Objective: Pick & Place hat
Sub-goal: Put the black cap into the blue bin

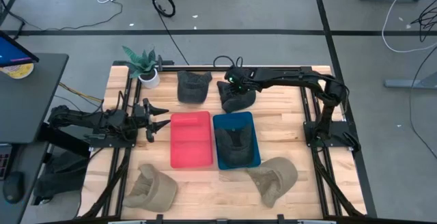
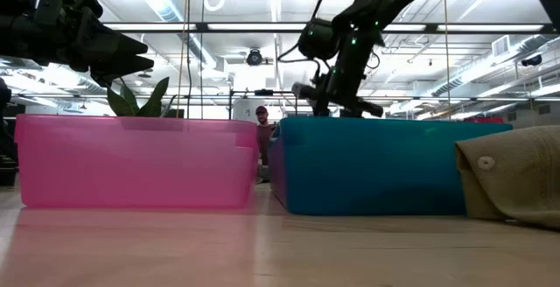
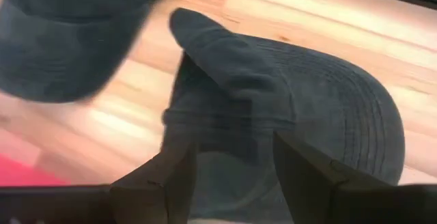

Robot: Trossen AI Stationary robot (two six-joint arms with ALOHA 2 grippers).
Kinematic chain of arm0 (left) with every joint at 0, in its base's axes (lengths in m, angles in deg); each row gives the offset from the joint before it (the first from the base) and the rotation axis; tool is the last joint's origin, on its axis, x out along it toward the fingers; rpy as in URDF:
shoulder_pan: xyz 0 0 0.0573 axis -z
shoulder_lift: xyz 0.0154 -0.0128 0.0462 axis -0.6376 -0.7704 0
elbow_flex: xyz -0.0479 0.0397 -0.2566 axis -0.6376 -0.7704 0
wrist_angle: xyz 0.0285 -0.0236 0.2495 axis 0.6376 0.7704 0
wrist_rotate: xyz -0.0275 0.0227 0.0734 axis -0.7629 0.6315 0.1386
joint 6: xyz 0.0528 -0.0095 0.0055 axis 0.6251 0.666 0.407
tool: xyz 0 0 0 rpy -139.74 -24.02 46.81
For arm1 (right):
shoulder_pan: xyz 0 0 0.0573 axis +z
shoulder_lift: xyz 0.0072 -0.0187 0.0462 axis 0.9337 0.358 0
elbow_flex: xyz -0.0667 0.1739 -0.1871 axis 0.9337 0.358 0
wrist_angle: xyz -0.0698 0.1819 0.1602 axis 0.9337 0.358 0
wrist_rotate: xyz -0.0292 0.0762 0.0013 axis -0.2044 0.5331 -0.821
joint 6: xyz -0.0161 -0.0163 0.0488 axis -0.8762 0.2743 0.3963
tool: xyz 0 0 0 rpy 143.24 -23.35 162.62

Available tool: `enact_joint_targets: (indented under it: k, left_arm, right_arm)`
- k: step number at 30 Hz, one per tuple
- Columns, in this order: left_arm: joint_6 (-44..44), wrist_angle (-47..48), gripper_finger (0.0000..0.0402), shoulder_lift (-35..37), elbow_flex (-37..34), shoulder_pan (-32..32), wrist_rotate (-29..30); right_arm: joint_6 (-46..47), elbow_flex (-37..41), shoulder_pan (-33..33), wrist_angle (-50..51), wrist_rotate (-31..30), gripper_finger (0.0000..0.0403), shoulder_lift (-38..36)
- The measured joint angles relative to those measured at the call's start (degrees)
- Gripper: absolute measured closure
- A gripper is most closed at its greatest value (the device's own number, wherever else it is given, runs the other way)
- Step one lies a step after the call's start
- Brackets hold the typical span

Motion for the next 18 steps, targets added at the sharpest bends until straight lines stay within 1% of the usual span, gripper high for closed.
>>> enact_joint_targets:
  k: [7, 12, 15, 17, 18]
  left_arm:
    - [0.0, 0.0, 0.0177, 0.0, 0.0, 0.0, 0.0]
    - [0.0, 0.0, 0.0177, 0.0, 0.0, 0.0, 0.0]
    - [0.0, 0.0, 0.0177, 0.0, 0.0, 0.0, 0.0]
    - [0.0, 0.0, 0.0177, 0.0, 0.0, 0.0, 0.0]
    - [0.0, 0.0, 0.0177, 0.0, 0.0, 0.0, 0.0]
  right_arm:
    - [1.3, 0.0, -0.8, 0.0, -0.7, 0.0211, 4.6]
    - [-1.0, 0.0, -1.4, -0.2, -0.8, 0.0218, 6.6]
    - [-2.7, 0.0, -1.6, -0.5, -1.9, 0.0253, 6.9]
    - [-4.5, 0.0, -1.6, -1.0, -2.2, 0.0295, 6.9]
    - [-5.5, 0.0, -1.7, -1.0, -2.2, 0.0323, 6.9]
